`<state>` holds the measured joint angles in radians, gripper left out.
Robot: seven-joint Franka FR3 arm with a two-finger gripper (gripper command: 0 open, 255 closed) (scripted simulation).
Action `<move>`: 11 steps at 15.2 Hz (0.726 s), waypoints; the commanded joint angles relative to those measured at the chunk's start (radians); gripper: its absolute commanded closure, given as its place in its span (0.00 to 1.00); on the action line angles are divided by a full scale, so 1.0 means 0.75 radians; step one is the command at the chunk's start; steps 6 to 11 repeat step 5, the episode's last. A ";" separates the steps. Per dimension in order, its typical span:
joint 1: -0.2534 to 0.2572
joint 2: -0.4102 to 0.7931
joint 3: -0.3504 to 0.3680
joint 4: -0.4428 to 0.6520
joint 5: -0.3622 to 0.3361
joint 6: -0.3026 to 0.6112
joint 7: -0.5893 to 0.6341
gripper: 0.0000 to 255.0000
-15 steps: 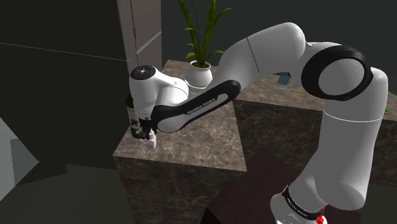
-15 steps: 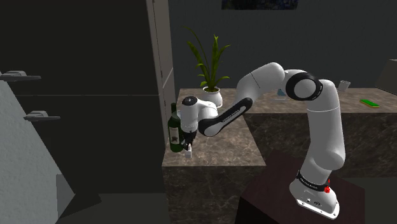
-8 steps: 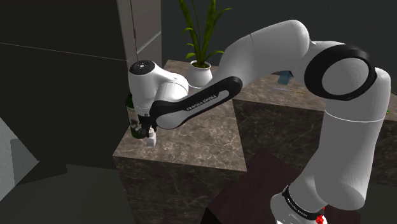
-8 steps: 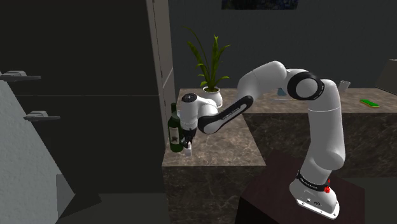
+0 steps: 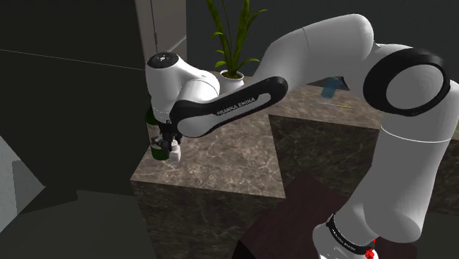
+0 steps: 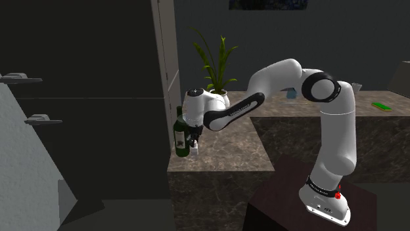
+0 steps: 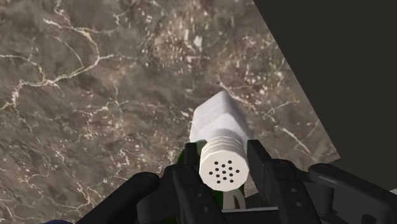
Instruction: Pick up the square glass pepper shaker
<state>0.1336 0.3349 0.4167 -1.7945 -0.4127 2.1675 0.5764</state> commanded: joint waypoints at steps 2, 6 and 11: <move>-0.003 -0.024 0.008 0.025 0.020 -0.045 -0.019 1.00; -0.004 -0.031 0.010 0.035 0.027 -0.062 -0.026 1.00; -0.004 -0.031 0.010 0.035 0.027 -0.062 -0.026 1.00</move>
